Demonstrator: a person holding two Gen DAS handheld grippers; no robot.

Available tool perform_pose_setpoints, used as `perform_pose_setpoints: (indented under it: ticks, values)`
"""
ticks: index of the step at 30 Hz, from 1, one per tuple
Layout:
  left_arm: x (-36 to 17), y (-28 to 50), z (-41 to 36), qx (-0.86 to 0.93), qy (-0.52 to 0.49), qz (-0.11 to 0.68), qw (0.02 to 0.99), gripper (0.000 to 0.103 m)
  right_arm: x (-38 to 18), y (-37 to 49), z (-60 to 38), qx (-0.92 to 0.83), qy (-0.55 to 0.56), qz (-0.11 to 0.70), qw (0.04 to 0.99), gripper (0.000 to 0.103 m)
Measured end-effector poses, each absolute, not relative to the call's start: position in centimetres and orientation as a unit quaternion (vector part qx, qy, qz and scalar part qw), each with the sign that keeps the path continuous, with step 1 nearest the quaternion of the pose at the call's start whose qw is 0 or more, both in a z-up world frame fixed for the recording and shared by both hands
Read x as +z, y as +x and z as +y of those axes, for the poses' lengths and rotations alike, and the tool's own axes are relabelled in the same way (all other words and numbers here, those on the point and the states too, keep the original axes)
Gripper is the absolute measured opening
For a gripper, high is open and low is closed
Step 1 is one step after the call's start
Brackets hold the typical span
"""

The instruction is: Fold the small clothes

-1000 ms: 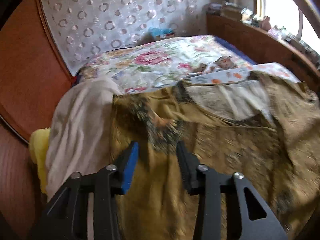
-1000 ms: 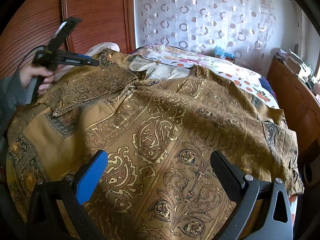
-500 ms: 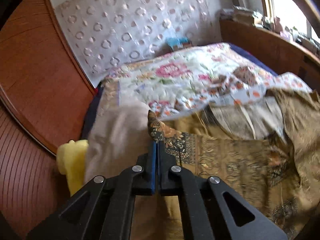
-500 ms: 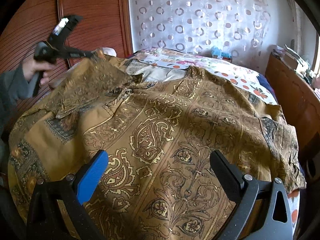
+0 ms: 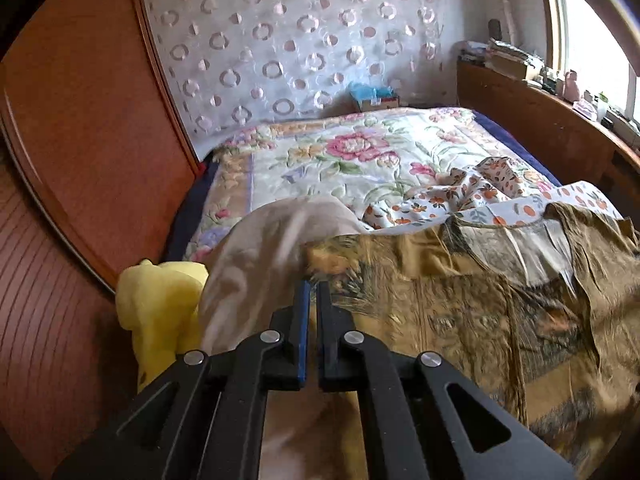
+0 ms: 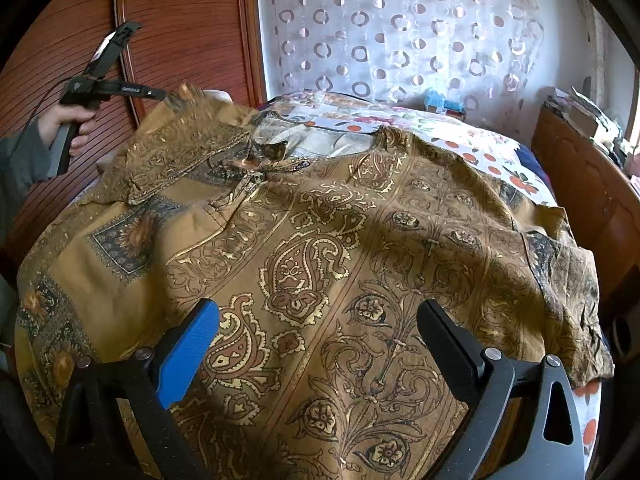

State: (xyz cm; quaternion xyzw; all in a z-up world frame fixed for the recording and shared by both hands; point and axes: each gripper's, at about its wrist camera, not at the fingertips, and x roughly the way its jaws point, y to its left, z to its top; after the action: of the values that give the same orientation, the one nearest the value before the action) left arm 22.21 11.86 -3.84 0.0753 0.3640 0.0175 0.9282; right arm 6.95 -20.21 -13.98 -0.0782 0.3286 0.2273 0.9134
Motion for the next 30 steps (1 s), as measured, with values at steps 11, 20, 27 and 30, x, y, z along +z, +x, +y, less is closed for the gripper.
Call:
perform_pose_setpoints:
  ticks: [11, 20, 27, 30]
  values:
    - [-3.0, 13.0, 9.8, -0.03, 0.055, 0.301, 0.952, 0.061, -14.0, 7.0, -20.1, 0.225, -0.078, 0.33, 0.914, 0.099]
    - [-4.4, 8.4, 7.1, -0.051, 0.019, 0.283, 0.957, 0.079, -14.0, 7.1, -20.0, 0.225, -0.079, 0.335, 0.912, 0.099]
    - [-6.0, 6.3, 5.2, -0.065, -0.001, 0.287, 0.956, 0.079, -14.0, 7.3, -20.5, 0.236, -0.066, 0.336, 0.91, 0.099]
    - [-6.5, 5.5, 4.3, -0.067, 0.004, 0.288, 0.955, 0.079, -13.9, 7.1, -20.6, 0.237, -0.072, 0.335, 0.909, 0.099]
